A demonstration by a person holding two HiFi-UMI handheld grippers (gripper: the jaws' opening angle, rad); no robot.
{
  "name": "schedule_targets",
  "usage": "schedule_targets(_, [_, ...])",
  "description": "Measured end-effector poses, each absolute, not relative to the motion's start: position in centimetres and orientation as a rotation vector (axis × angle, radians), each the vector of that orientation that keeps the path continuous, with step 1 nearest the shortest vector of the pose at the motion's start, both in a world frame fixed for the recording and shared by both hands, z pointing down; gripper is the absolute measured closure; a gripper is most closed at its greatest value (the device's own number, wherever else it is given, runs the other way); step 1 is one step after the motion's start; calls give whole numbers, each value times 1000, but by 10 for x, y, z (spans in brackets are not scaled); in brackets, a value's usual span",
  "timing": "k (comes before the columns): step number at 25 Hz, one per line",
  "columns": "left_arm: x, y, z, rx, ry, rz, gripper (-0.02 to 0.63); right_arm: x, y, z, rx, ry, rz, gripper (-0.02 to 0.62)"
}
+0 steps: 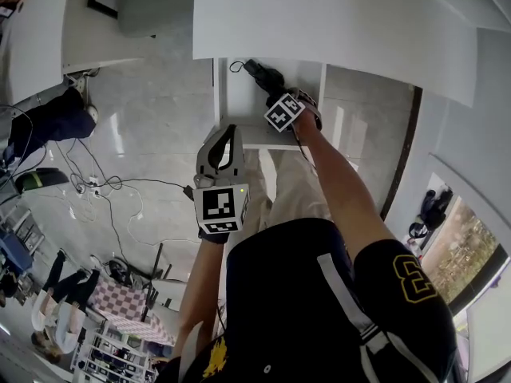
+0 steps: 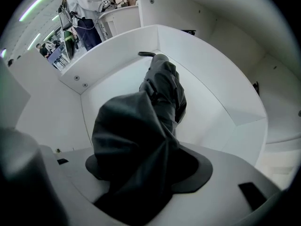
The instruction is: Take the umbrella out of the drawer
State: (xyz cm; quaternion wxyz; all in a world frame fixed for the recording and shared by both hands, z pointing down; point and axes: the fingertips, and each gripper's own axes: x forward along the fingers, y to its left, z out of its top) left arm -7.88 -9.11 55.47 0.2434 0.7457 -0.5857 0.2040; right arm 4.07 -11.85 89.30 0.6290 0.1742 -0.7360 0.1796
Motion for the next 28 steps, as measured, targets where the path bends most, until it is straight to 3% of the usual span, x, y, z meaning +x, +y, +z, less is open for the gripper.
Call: schedule_targets(28, [-93, -92, 547, 2020, -1630, 551, 586, 41, -124, 873, 409, -1730, 368, 322])
